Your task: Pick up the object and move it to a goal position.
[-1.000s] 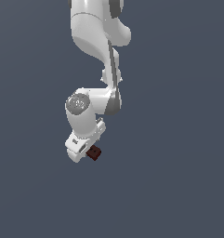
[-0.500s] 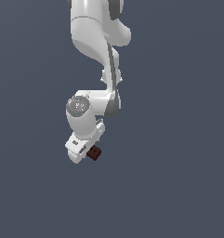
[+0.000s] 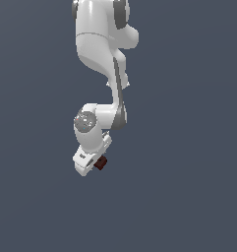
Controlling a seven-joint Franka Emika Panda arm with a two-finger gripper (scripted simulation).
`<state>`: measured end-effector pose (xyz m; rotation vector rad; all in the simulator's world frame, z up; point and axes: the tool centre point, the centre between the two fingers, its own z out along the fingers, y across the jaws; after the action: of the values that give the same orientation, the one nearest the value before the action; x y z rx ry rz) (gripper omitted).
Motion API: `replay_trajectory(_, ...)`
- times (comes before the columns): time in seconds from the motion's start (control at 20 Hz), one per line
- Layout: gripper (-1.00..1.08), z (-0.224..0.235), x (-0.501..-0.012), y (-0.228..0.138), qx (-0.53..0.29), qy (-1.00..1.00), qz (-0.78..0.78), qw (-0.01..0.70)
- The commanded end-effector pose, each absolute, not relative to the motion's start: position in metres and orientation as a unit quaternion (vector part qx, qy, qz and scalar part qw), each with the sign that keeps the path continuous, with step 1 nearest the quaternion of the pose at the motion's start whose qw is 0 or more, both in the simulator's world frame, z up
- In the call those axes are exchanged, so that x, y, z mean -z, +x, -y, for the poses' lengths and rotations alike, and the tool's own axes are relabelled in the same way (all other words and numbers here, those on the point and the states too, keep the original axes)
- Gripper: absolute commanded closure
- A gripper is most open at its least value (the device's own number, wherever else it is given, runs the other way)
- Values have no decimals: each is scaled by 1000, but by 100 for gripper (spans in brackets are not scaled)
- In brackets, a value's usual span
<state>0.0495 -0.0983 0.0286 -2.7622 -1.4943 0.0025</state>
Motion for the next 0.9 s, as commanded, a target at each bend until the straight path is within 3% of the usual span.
replay_trajectory(0.0,-92,99,-27,51,0,-880,476,0)
replay_trajectory(0.05,-92,99,-27,51,0,-880,476,0)
replay_trajectory(0.1,108,99,-27,51,0,-880,476,0)
replay_trajectory(0.85,108,99,-33,49,0,-880,476,0)
